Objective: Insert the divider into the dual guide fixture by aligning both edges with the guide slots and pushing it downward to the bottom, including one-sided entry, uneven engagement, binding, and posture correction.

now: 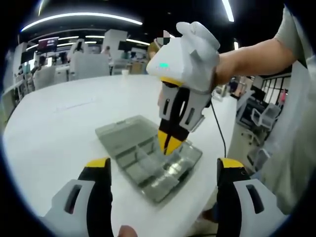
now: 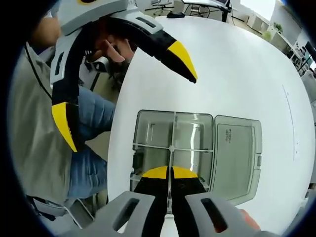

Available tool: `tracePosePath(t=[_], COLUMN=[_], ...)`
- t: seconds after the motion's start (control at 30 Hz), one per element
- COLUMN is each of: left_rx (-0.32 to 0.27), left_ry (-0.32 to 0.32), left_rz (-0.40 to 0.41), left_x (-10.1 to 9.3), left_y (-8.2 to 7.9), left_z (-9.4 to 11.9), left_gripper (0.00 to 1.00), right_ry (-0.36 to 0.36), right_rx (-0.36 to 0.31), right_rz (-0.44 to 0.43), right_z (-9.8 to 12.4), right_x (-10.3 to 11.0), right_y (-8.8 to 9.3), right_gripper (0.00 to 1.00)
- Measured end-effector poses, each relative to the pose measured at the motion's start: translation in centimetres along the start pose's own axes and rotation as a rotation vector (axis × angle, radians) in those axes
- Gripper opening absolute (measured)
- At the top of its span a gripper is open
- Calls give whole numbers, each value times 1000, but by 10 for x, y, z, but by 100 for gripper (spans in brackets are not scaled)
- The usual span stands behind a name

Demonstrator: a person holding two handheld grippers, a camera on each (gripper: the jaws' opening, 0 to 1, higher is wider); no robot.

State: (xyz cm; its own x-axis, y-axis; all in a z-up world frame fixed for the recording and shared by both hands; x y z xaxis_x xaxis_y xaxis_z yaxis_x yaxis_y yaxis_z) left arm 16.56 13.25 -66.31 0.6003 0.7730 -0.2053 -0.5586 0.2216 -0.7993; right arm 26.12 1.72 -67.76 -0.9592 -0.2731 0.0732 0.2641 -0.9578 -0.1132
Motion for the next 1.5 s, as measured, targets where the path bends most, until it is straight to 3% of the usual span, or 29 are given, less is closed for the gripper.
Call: tracePosePath(t=[1.5], left_rx=[1], left_ry=[5], left_rz=[9], left_x=[1], left_y=[2], left_z=[-1], left_gripper=[86], right_ry=[9], right_rx=[39], right_rz=[28], right_z=[-15], right_x=[-1], right_y=[-1], right_gripper=[0])
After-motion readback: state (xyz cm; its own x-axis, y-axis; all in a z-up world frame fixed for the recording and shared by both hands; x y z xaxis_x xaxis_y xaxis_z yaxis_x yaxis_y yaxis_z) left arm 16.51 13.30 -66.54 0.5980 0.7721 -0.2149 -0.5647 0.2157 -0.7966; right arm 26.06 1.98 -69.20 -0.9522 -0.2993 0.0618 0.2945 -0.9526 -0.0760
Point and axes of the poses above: the point that each gripper's makers call its tool centre point, and the gripper's own axes: z roughly backward along the fingers, x roughly to its left, y roughly out of its underside, the point moved 9 cm from there along z, roughly backward along the fingers, and after that the axes turned 9 degrees about x, right-handed, at the moved point
